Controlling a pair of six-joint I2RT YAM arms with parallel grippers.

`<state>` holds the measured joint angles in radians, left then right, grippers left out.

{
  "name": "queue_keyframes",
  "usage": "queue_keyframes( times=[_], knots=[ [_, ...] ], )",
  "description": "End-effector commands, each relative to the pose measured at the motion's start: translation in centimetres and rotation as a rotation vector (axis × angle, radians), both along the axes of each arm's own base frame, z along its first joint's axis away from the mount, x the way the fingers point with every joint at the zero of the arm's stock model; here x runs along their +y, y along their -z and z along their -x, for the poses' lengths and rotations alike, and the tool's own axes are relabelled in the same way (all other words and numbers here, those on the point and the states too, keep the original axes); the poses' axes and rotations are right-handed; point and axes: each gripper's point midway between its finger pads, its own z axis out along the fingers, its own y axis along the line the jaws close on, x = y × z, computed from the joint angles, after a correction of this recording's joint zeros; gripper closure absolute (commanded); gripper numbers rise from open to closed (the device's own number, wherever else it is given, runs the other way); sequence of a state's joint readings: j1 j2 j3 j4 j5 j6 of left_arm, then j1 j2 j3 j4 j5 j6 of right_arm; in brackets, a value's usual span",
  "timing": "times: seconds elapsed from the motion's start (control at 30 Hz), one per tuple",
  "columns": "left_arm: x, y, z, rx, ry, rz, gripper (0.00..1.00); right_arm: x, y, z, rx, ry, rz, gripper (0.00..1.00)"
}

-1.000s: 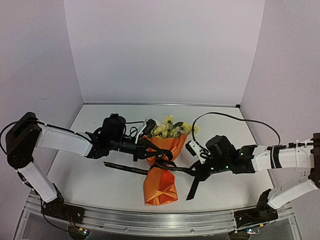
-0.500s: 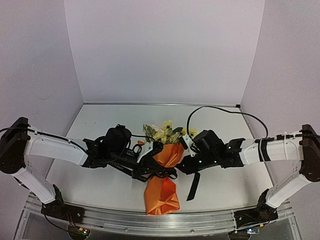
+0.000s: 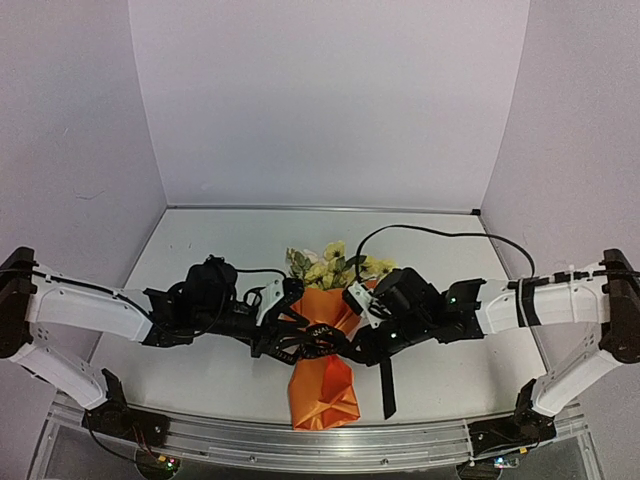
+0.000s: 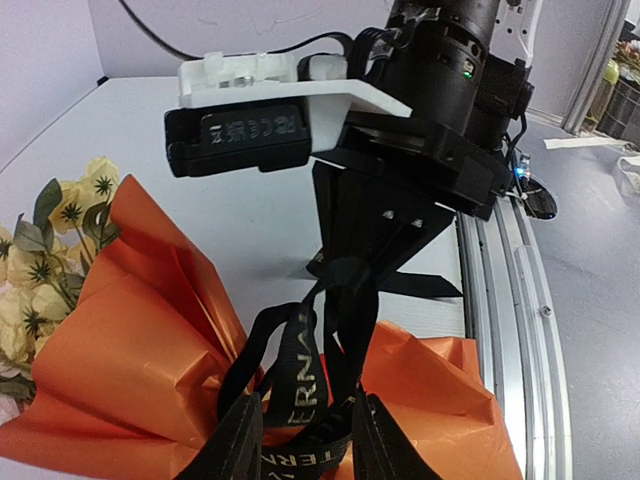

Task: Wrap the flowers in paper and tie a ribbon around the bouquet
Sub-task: Cross the ribbon over the folded bouquet.

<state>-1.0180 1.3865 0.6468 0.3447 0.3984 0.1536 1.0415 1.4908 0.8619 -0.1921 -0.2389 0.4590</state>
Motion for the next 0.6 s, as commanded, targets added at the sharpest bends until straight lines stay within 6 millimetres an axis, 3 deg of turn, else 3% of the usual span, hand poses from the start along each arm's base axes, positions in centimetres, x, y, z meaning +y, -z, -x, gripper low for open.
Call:
queue_keyframes(
  times=[0.0, 0.13, 0.33, 0.57],
  knots=[
    [1.0, -2.9, -1.0, -0.017, -0.099, 0.099, 0.67, 1.2, -1.8, -0.7, -0.069, -0.056, 0.037, 1.00],
    [2.0, -4.0, -1.2, -0.013, -0.155, 0.147, 0.63, 2.5, -2.2, -1.1, -0.088, -0.086, 0.046, 1.00],
    [3.0, -5.3, -1.4, -0.019, -0.200, 0.192, 0.55, 4.4, -2.6, -0.2, -0.131, -0.188, 0.123, 1.00],
    [2.2, -3.2, -2.0, 0.068, -0.222, 0.099, 0.53, 3.9, -1.8, 0.1, -0.139, -0.176, 0.176, 1.00]
  ],
)
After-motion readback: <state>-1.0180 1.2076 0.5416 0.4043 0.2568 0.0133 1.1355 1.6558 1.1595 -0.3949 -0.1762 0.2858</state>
